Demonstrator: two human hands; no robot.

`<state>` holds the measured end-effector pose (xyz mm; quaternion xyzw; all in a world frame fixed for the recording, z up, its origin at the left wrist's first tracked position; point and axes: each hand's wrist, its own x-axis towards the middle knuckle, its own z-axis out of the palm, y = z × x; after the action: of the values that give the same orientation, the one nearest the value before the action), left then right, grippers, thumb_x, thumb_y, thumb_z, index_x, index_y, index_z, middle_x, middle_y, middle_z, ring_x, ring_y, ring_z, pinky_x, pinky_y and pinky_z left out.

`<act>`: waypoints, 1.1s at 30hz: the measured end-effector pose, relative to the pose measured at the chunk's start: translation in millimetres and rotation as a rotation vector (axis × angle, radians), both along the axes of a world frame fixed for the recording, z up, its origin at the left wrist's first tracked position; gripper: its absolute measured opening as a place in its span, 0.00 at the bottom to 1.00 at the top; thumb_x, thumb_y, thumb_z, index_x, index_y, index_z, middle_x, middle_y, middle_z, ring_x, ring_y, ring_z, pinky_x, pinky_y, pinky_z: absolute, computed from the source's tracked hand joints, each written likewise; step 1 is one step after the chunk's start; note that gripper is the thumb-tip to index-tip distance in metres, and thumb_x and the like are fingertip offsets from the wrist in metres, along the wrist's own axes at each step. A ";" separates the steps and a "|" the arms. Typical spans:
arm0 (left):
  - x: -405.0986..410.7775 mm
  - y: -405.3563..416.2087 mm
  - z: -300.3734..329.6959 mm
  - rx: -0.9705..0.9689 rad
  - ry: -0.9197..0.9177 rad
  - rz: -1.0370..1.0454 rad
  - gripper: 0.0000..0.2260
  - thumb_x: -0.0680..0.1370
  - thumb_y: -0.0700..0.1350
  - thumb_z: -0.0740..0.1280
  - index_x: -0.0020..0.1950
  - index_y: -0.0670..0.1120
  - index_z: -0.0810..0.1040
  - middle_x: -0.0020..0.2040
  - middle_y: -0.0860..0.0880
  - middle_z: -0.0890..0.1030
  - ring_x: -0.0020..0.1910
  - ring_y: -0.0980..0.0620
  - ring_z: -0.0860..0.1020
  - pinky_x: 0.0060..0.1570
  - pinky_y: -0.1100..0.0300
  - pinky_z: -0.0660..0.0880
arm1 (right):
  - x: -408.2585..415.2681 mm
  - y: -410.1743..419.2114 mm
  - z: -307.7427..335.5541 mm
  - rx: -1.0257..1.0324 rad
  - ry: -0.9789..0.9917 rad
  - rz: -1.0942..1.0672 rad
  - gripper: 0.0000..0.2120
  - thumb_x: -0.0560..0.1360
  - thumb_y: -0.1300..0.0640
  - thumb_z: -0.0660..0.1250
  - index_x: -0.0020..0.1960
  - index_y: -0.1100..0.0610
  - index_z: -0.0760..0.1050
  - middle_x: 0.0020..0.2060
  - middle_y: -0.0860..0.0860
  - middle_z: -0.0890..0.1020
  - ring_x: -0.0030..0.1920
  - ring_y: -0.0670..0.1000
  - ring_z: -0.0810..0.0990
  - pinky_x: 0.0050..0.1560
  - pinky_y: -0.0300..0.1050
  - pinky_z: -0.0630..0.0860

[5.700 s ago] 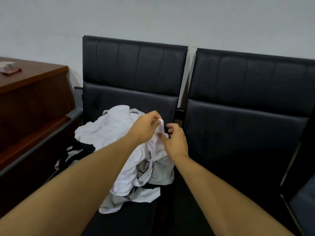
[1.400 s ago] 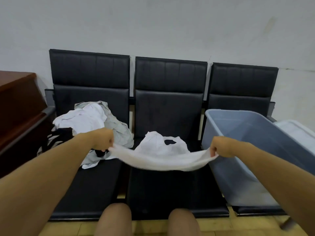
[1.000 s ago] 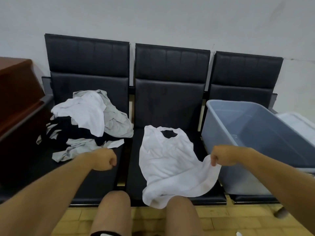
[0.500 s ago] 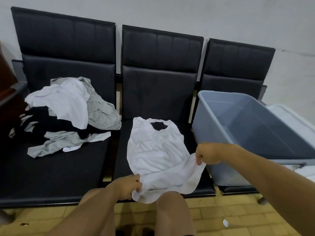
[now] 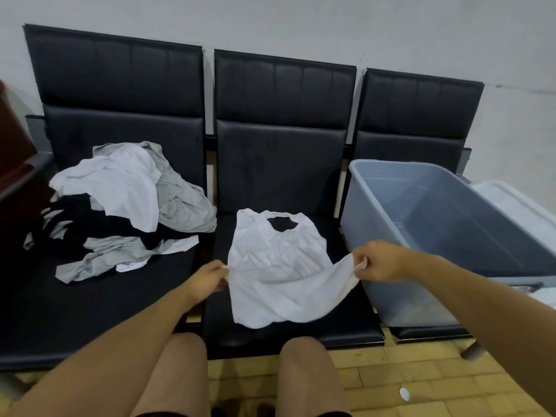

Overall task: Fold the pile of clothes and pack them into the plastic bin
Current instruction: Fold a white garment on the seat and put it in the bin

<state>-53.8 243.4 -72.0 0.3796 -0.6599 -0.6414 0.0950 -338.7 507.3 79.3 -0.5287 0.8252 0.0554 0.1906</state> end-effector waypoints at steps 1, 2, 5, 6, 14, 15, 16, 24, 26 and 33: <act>0.2 -1.8 9.6 0.077 0.042 0.074 0.06 0.83 0.38 0.60 0.46 0.42 0.73 0.47 0.41 0.80 0.47 0.47 0.80 0.55 0.52 0.78 | -0.5 3.0 -1.2 -0.085 -0.052 -0.072 0.07 0.78 0.55 0.67 0.42 0.49 0.73 0.38 0.44 0.76 0.41 0.49 0.76 0.37 0.36 0.68; 0.8 -4.1 16.8 0.103 0.070 0.128 0.06 0.83 0.39 0.60 0.48 0.42 0.73 0.49 0.40 0.80 0.49 0.45 0.80 0.57 0.49 0.78 | -1.5 5.4 -2.3 -0.170 -0.109 -0.158 0.07 0.77 0.56 0.68 0.41 0.50 0.73 0.37 0.46 0.77 0.38 0.48 0.75 0.37 0.38 0.69; 6.7 -8.5 33.9 0.126 0.155 0.226 0.07 0.83 0.40 0.59 0.50 0.41 0.75 0.51 0.38 0.81 0.52 0.42 0.81 0.55 0.49 0.79 | 5.2 9.5 -3.3 -0.433 -0.278 -0.399 0.06 0.76 0.58 0.69 0.41 0.56 0.74 0.35 0.51 0.77 0.35 0.50 0.72 0.37 0.44 0.68; 9.0 -9.5 38.4 0.129 0.174 0.251 0.07 0.82 0.40 0.58 0.50 0.40 0.75 0.51 0.38 0.80 0.52 0.41 0.81 0.55 0.48 0.78 | 9.0 10.0 -4.8 -0.525 -0.346 -0.464 0.07 0.76 0.60 0.68 0.41 0.58 0.72 0.35 0.53 0.76 0.36 0.51 0.72 0.38 0.45 0.69; 28.7 -10.3 48.0 0.011 0.043 0.268 0.09 0.83 0.45 0.58 0.46 0.46 0.75 0.46 0.44 0.77 0.48 0.46 0.76 0.51 0.51 0.73 | 33.3 14.8 -17.7 -0.577 -0.636 -0.581 0.08 0.81 0.60 0.61 0.43 0.57 0.69 0.36 0.53 0.76 0.37 0.52 0.76 0.35 0.46 0.75; 30.8 -10.8 48.5 -0.023 0.033 0.262 0.09 0.83 0.46 0.59 0.46 0.47 0.75 0.46 0.44 0.77 0.48 0.46 0.76 0.52 0.51 0.72 | 33.2 14.3 -18.6 -0.561 -0.611 -0.566 0.08 0.81 0.59 0.61 0.44 0.57 0.70 0.38 0.53 0.77 0.39 0.52 0.76 0.38 0.46 0.74; 33.2 -12.8 48.7 -0.044 0.023 0.264 0.09 0.83 0.47 0.59 0.46 0.48 0.75 0.46 0.45 0.78 0.48 0.46 0.77 0.53 0.51 0.72 | 32.7 13.7 -19.3 -0.560 -0.601 -0.556 0.08 0.82 0.58 0.61 0.44 0.56 0.72 0.39 0.53 0.77 0.40 0.53 0.76 0.41 0.45 0.73; 25.4 -39.8 58.2 -0.274 0.073 0.510 0.10 0.83 0.47 0.57 0.55 0.42 0.73 0.49 0.45 0.74 0.50 0.46 0.73 0.48 0.54 0.67 | 14.5 -12.7 -34.2 -0.794 -0.453 -0.625 0.08 0.83 0.53 0.58 0.51 0.57 0.71 0.44 0.55 0.77 0.42 0.52 0.75 0.42 0.49 0.71; 16.5 -50.2 57.5 -0.334 0.103 0.589 0.10 0.84 0.48 0.56 0.56 0.42 0.71 0.48 0.46 0.72 0.49 0.48 0.70 0.49 0.55 0.66 | 7.0 -26.5 -43.8 -0.858 -0.389 -0.648 0.10 0.84 0.52 0.56 0.54 0.59 0.69 0.43 0.55 0.76 0.41 0.53 0.74 0.40 0.48 0.71; -31.2 -105.8 23.0 -0.375 0.081 0.623 0.14 0.85 0.53 0.52 0.62 0.44 0.66 0.48 0.46 0.71 0.48 0.47 0.71 0.52 0.50 0.67 | -39.9 -105.0 -90.2 -1.039 -0.316 -0.760 0.09 0.85 0.52 0.55 0.57 0.56 0.70 0.44 0.48 0.77 0.42 0.47 0.75 0.38 0.44 0.70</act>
<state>-85.0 137.6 -48.9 0.5125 -0.6146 -0.4640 0.3799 -378.6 402.3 -10.9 -0.2256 0.8359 -0.4990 0.0358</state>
